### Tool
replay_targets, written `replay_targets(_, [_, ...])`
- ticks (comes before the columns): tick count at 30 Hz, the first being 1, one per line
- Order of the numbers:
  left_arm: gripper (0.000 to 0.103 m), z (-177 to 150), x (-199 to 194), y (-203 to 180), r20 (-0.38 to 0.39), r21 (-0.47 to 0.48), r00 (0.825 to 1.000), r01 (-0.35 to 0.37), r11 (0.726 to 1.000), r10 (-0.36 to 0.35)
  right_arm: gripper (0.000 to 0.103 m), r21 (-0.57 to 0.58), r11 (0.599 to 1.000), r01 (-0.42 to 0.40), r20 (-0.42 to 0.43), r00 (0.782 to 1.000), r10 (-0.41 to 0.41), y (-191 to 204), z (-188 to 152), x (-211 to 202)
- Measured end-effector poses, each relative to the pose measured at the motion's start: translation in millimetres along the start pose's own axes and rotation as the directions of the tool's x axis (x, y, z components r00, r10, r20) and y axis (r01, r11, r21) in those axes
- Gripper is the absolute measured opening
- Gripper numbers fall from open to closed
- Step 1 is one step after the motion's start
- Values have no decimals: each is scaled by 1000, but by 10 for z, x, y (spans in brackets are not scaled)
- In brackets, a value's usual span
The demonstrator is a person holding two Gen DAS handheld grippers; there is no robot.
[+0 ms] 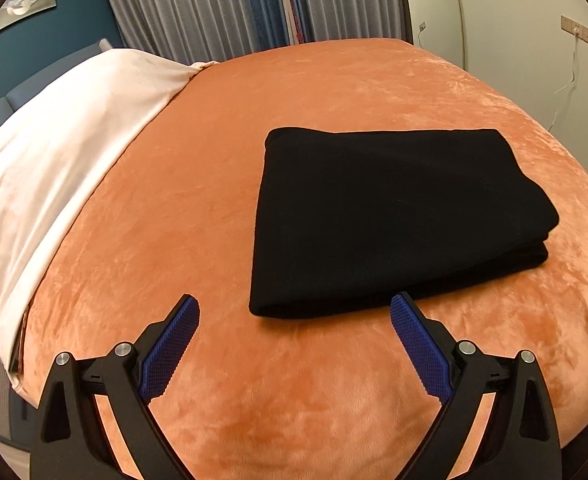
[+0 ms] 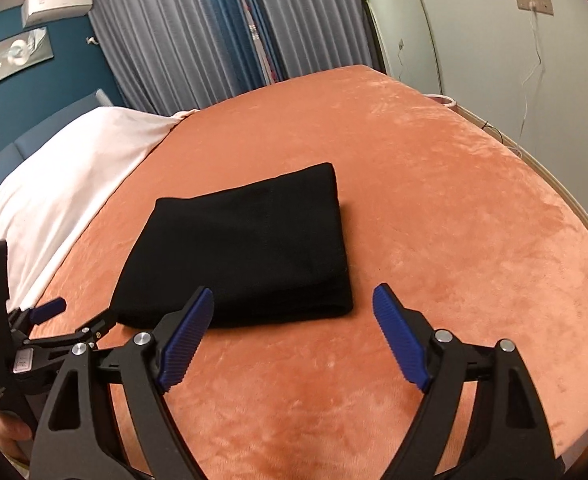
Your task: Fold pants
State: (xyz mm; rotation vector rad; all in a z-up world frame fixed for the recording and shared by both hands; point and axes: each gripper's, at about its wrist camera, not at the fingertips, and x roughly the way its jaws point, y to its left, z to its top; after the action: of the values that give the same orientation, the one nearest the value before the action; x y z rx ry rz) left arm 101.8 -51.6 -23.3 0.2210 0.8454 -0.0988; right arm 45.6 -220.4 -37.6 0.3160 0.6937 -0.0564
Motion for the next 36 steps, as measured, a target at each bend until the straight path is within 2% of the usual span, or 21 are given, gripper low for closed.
replay_targets(4, [95, -26, -50, 22, 3, -4, 1000, 17, 1000, -17, 80, 4, 1000, -10, -18, 1000, 10, -18, -34, 35])
replay_targets(6, [95, -13, 43, 119, -29, -47, 995, 92, 995, -93, 80, 13, 1000, -9, -34, 999, 10, -72, -28, 80])
replay_targets(9, [95, 41, 331, 365, -109, -170, 970, 195, 966, -215, 80, 44, 999, -20, -57, 998, 22, -168, 8, 155])
replay_targets(10, [95, 50, 401, 441, -119, -204, 966, 202, 958, -229, 80, 52, 998, -26, -65, 997, 30, -197, 24, 185])
replay_targets(12, [95, 84, 531, 565, -134, -242, 967, 178, 954, -215, 80, 65, 997, -35, -84, 996, 41, -248, 62, 282])
replay_targets(14, [95, 119, 577, 615, -134, -234, 976, 135, 963, -170, 80, 58, 998, -18, -99, 995, 24, -263, 100, 392])
replay_targets(18, [95, 176, 519, 534, -96, -155, 994, 44, 987, -59, 80, 56, 998, -20, -99, 995, 25, -240, 137, 495])
replay_targets(20, [95, 202, 518, 481, -86, -126, 996, 28, 992, -39, 80, 50, 999, -21, -108, 994, 26, -206, 145, 568])
replay_targets(36, [95, 278, 653, 419, -95, -120, 993, 52, 991, -63, 80, 52, 999, -15, -114, 993, 21, -148, 218, 736])
